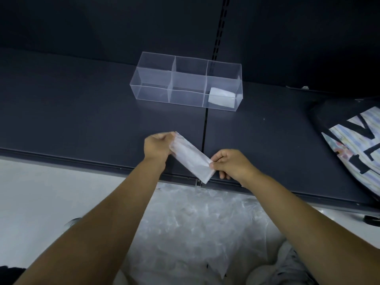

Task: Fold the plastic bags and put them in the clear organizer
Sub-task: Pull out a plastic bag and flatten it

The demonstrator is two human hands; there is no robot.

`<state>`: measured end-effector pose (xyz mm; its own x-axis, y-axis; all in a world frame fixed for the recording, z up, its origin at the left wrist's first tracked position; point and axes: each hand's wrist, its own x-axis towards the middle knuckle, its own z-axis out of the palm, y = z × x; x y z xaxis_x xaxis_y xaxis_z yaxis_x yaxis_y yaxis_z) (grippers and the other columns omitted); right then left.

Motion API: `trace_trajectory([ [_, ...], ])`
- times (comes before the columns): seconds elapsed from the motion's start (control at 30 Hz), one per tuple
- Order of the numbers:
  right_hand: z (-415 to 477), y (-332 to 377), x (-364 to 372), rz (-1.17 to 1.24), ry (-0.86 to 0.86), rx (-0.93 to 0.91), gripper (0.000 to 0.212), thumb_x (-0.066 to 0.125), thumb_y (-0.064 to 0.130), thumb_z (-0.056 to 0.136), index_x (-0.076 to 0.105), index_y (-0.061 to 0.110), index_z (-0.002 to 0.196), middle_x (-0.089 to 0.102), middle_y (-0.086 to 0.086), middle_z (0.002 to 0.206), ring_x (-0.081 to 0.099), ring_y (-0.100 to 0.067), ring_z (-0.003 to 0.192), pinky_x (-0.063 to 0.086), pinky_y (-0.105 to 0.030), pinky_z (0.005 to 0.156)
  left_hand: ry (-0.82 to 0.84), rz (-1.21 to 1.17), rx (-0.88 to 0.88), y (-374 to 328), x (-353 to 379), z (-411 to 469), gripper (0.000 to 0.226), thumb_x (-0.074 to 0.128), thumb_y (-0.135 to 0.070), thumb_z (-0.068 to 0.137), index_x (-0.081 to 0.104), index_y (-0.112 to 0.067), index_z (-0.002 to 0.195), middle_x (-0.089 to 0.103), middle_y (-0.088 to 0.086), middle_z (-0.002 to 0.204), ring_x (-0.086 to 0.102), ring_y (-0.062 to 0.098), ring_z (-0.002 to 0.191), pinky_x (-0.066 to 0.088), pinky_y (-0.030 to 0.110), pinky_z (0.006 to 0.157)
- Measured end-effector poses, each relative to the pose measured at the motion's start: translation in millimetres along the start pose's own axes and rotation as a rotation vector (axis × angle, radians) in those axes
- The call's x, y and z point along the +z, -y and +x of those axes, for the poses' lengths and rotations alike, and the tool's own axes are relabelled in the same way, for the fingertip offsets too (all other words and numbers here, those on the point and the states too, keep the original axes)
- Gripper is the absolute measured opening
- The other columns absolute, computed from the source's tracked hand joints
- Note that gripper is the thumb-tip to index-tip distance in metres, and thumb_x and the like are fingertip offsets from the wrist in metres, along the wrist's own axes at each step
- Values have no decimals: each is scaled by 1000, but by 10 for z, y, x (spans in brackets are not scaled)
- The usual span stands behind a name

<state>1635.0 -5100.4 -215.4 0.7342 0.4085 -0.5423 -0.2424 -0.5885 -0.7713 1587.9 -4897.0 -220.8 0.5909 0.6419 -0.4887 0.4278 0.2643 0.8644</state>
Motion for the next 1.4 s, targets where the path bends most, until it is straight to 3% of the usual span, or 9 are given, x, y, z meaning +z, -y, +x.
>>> trace_trajectory([
  [0.13,6,-8,-2,21,-13,22,8,70,5,83,63,10,82,67,-5,62,54,-8,42,38,-20,39,-204,497,595,0,-73,-188,24,56,-12,94,67,-8,116,67,10,115,62,24,106,45,30,97],
  [0.23,6,15,-3,19,-10,33,9,70,5,82,62,10,82,64,-3,55,53,-7,41,37,-20,38,212,778,927,294,-39,-546,41,65,-24,89,59,-9,127,61,9,128,54,24,118,37,25,99],
  [0.4,-79,163,-19,82,48,111,3,64,12,89,62,10,88,64,-3,63,57,-7,44,40,-19,40,413,928,934,666,-40,-756,66,70,-34,85,46,-5,139,48,9,143,42,22,135,25,26,114],
  [0.5,-171,293,-79,173,71,82,4,62,17,91,63,13,93,69,-1,70,61,-10,47,41,-19,40,254,775,944,590,-4,-806,32,62,-16,91,64,-13,123,71,5,102,67,22,92,54,29,79],
  [0.63,-166,358,-211,62,43,-143,34,73,18,83,59,28,112,65,12,112,56,-4,61,43,-20,56,286,649,720,474,-43,-753,24,48,-30,99,70,-18,100,43,-9,51,39,8,46,29,21,47],
  [0.87,27,214,141,57,93,-78,23,74,10,81,66,18,102,71,1,92,52,-3,53,41,-18,49,332,340,291,244,-47,-516,36,48,-32,99,66,-7,118,70,12,107,64,24,100,51,40,90],
  [1.07,170,238,280,29,-129,-63,11,74,13,80,68,17,72,63,3,60,44,-3,35,39,-14,42,150,118,88,188,-13,-344,25,48,-18,100,62,-5,117,66,16,109,66,33,96,56,48,83],
  [1.2,227,284,335,-16,-176,-76,12,74,14,80,69,17,69,61,2,57,44,-5,33,40,-19,44,-199,464,515,246,-63,-336,24,51,-10,96,62,-11,118,62,7,114,63,24,97,49,30,85],
  [1.4,254,325,440,-99,-272,-84,11,73,18,80,69,23,71,64,8,66,57,-6,56,47,-25,60,187,1372,811,457,-28,-263,65,8,-53,97,11,-19,153,9,-1,161,1,20,148,-4,43,118],
])
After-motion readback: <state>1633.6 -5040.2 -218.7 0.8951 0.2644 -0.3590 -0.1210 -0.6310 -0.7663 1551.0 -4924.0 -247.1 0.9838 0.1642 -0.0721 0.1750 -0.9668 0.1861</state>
